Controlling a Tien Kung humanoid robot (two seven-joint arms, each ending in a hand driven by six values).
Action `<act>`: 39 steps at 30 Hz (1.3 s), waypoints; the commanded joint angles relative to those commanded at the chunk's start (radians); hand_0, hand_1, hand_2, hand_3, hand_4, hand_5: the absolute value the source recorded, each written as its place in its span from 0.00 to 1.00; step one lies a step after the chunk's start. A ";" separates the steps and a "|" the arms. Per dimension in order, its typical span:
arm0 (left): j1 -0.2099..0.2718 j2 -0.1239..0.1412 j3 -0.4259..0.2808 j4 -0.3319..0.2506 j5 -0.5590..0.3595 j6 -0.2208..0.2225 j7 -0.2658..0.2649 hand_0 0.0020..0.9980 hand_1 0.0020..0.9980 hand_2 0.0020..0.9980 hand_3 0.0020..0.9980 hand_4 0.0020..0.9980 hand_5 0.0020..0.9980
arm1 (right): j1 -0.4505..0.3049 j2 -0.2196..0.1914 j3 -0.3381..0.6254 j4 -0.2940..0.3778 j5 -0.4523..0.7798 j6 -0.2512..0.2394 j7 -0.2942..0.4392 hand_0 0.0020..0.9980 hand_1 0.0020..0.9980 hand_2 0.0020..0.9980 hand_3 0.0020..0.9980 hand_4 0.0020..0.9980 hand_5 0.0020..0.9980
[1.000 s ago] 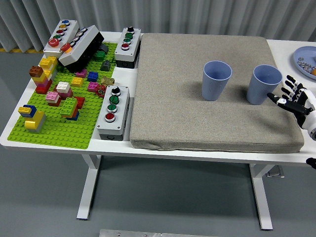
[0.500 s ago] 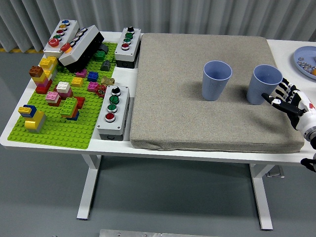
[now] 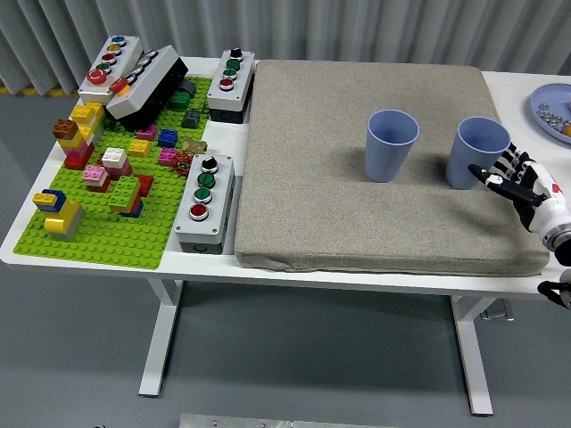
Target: Pick cup pour cup place
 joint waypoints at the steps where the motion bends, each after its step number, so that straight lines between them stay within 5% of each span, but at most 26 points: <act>1: 0.000 0.000 0.001 0.000 -0.001 0.000 0.000 0.81 0.75 0.81 0.73 0.51 1.00 | 0.002 0.001 -0.002 -0.002 0.001 0.001 0.000 1.00 0.97 1.00 1.00 0.92 0.48; 39: -0.012 -0.001 0.031 0.000 -0.011 0.000 0.000 0.81 0.75 0.81 0.73 0.52 1.00 | 0.073 0.032 -0.042 -0.058 0.033 0.006 0.022 1.00 0.96 1.00 0.99 0.89 0.49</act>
